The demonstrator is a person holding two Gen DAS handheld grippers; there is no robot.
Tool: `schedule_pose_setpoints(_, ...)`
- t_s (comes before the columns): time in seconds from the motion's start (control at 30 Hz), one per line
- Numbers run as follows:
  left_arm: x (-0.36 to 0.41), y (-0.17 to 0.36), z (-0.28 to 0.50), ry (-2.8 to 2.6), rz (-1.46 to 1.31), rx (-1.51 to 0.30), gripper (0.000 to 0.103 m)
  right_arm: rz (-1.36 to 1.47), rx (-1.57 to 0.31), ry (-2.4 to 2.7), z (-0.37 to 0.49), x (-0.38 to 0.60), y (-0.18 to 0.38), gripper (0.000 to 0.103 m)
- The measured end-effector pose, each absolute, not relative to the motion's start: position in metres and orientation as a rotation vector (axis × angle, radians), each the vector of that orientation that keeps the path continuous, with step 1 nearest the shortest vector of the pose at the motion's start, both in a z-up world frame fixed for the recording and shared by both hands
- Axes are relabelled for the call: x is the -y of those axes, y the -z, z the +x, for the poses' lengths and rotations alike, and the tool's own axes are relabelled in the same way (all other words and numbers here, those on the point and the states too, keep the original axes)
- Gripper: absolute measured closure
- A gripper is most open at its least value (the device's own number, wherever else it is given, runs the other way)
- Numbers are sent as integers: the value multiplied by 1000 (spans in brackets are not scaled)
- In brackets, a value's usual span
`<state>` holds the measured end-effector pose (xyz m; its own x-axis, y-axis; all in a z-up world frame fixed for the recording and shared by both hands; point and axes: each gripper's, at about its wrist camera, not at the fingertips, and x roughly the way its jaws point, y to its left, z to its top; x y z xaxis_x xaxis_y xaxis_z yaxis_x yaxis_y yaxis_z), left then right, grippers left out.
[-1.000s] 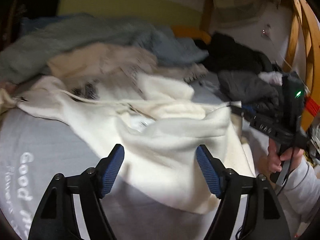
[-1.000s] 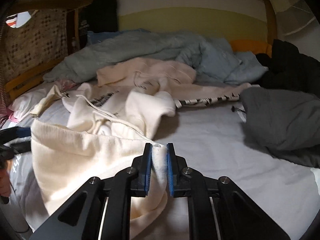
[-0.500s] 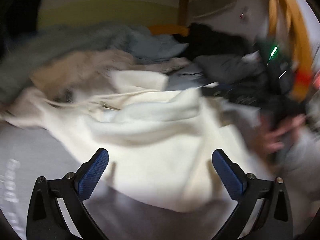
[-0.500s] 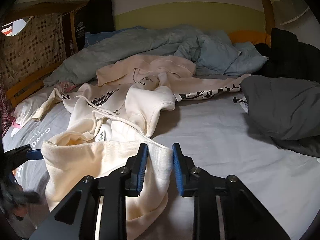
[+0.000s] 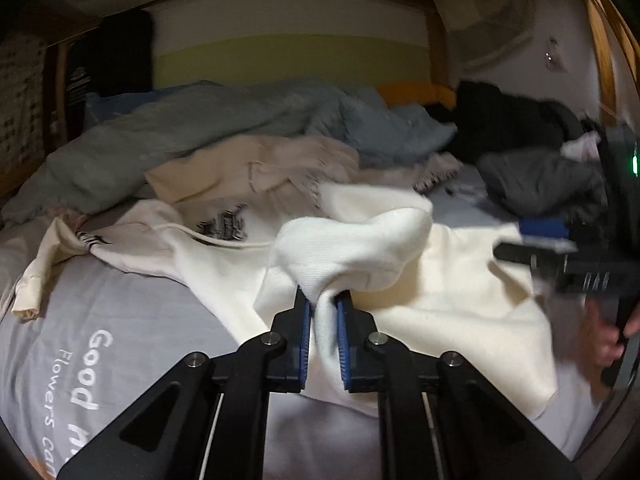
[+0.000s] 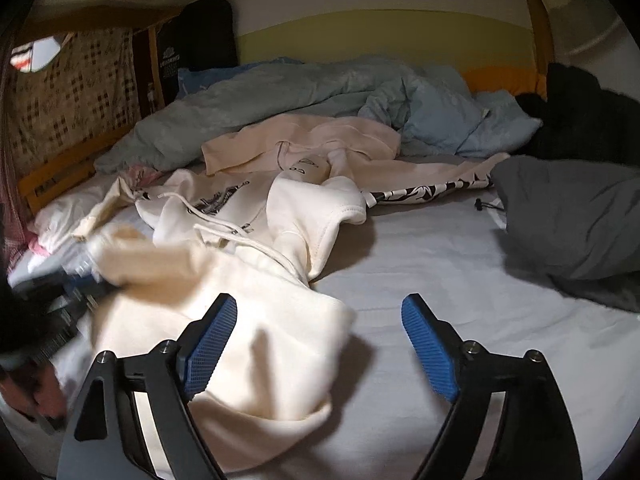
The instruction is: Fold large clothes
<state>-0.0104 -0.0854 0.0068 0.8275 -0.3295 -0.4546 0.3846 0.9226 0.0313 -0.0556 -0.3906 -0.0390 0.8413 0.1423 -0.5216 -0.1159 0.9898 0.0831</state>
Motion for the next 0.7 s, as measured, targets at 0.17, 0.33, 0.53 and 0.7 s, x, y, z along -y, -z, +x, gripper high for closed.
schedule_pose_setpoints(0.17, 53, -23, 7, 249, 84, -437, 82, 54, -531, -176, -60, 387, 36, 12)
schedule_pose_setpoints(0.33, 33, 2, 43, 202, 147, -575, 46, 0, -494, -194, -67, 374, 32, 11)
schedule_pose_setpoints(0.53, 14, -6, -19, 285, 127, -485, 16, -229, -320, -92, -98, 366, 5, 11)
schedule_pose_setpoints(0.7, 19, -6, -75, 361, 240, -434, 13, -300, -265, -211, -137, 366, -14, 11)
